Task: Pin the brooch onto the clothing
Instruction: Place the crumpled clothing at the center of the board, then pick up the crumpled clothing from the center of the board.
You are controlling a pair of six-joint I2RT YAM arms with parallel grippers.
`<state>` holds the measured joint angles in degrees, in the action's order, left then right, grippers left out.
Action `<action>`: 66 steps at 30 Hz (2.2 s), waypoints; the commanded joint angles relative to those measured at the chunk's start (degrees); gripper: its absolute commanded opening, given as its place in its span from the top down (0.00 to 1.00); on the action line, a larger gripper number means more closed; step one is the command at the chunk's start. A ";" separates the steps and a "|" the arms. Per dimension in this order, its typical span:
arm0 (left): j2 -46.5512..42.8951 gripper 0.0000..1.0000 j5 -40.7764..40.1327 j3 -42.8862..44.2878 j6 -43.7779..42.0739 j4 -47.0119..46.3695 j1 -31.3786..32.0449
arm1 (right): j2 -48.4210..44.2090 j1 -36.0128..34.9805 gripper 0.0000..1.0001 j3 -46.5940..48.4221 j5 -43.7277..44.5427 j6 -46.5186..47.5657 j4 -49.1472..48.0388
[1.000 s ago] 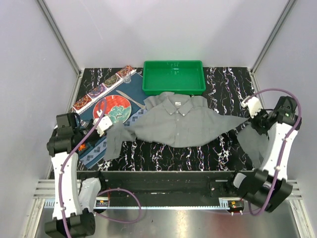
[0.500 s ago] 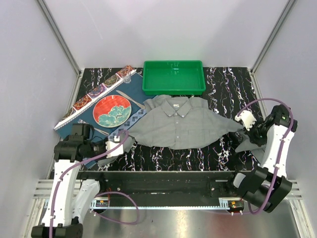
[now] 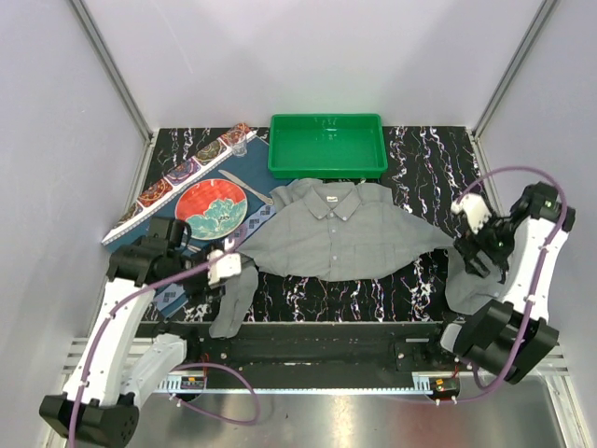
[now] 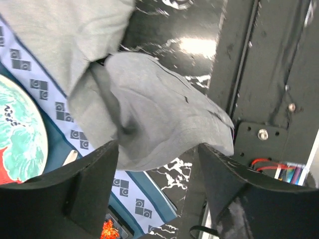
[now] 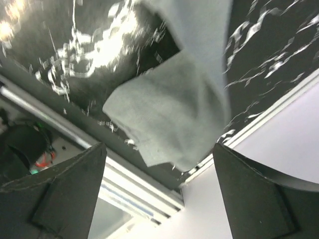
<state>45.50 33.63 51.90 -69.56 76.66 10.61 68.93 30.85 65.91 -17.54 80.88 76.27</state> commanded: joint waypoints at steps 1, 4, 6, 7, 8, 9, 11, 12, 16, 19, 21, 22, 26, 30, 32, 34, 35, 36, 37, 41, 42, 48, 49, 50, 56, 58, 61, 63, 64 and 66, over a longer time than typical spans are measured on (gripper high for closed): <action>8.10 0.25 4.60 8.73 18.02 -12.83 -1.03 | 5.76 -3.85 0.05 15.70 -12.94 -13.27 4.85; 18.00 0.16 6.98 14.00 28.84 -22.85 -1.30 | 12.80 -12.90 0.00 21.34 -13.40 -23.46 0.32; 24.00 0.15 6.98 19.01 35.70 -29.10 -1.38 | 17.98 -18.18 0.00 24.16 -13.75 -30.50 -3.04; 29.51 0.16 7.33 20.68 37.03 -30.33 -1.30 | 20.00 -19.76 0.00 27.05 -13.40 -32.43 -6.19; 31.74 0.18 8.11 23.31 38.00 -31.82 -1.12 | 24.72 -20.73 0.02 28.82 -13.31 -34.28 -6.74; 33.67 0.18 7.51 24.03 39.40 -33.32 -0.08 | 27.11 -22.57 0.03 30.58 -13.40 -34.91 -7.36; 39.91 0.20 4.27 25.43 42.82 -37.27 0.64 | 34.32 -23.55 0.06 35.50 -13.92 -37.89 -8.33; 42.28 0.21 3.73 25.97 43.45 -37.98 0.90 | 36.69 -24.51 0.07 37.17 -14.88 -38.51 -8.33; 51.17 0.22 1.53 29.39 45.82 -40.71 1.60 | 47.59 -27.15 0.10 43.24 -14.63 -41.85 -9.73; 57.15 0.23 1.00 32.65 47.41 -40.45 2.31 | 52.60 -29.00 0.10 45.09 -12.96 -42.65 -11.49; 59.43 0.22 0.21 33.44 47.24 -40.36 3.36 | 54.81 -29.53 0.10 45.97 -12.17 -42.74 -12.28; 60.14 0.22 -0.49 33.62 46.71 -40.36 3.71 | 56.74 -29.79 0.10 46.76 -11.91 -42.91 -12.46; 63.04 0.21 -2.07 34.32 46.97 -40.28 4.59 | 60.97 -30.50 0.10 48.52 -10.50 -42.91 -12.90; 64.89 0.19 -3.39 34.76 47.32 -40.54 5.12 | 63.70 -30.50 0.12 49.14 -9.71 -42.91 -13.16; 66.12 0.18 -4.44 35.02 47.50 -40.63 5.47 | 63.79 -30.50 0.17 48.26 -9.97 -42.21 -12.81; 66.82 0.17 -5.15 35.20 47.15 -40.54 5.82 | 62.66 -30.50 0.19 45.98 -10.67 -41.25 -12.64; 67.09 0.17 -5.06 35.20 46.97 -40.54 6.26 | 62.39 -30.50 0.23 45.19 -10.93 -40.98 -12.64; 67.35 0.17 -4.80 35.20 46.80 -40.54 6.44 | 62.03 -30.50 0.25 43.71 -11.28 -40.81 -13.07; 67.44 0.17 -4.54 35.11 46.62 -40.19 6.70 | 61.60 -30.50 0.26 43.08 -11.20 -40.72 -13.42; 69.11 0.21 -4.27 34.94 46.44 -39.31 7.58 | 62.03 -30.50 0.35 42.28 -11.03 -40.80 -13.69; 69.38 0.22 -4.27 34.85 46.44 -39.14 7.67 | 62.29 -30.50 0.37 42.20 -11.02 -40.89 -13.60; 69.82 0.44 -4.01 33.97 46.45 -39.13 7.76 | 61.25 -30.50 0.72 42.55 -12.78 -39.67 -11.85; 69.64 0.50 -4.09 34.06 46.53 -39.05 7.76 | 60.89 -30.50 0.79 42.55 -13.13 -39.49 -11.41; 69.55 0.55 -4.01 33.88 46.36 -39.05 7.76 | 60.54 -30.50 0.86 42.46 -13.57 -39.22 -10.45; 65.26 0.93 -2.25 32.04 45.83 -39.48 7.76 | 54.31 -30.50 1.00 40.00 -14.10 -38.69 -10.17; 62.54 1.00 -1.46 30.81 46.27 -40.27 7.76 | 51.67 -30.50 1.00 39.82 -14.10 -39.31 -10.35; 57.89 1.00 -1.37 29.40 46.80 -40.98 7.76 | 47.45 -30.50 1.00 39.39 -13.31 -41.24 -11.84; 54.98 1.00 -2.16 28.70 47.32 -41.59 7.76 | 43.43 -30.50 1.00 38.95 -13.05 -42.38 -12.72; 52.01 1.00 -2.34 28.52 47.41 -41.59 7.76 | 41.92 -30.50 1.00 38.68 -12.70 -42.99 -14.12; 48.91 1.00 -3.82 28.78 47.50 -41.68 7.76 | 37.26 -30.50 1.00 37.98 -12.26 -44.49 -15.53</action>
<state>103.70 30.41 80.07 -23.22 37.58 18.48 116.46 0.38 104.07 -29.65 39.33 64.14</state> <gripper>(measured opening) 0.005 0.014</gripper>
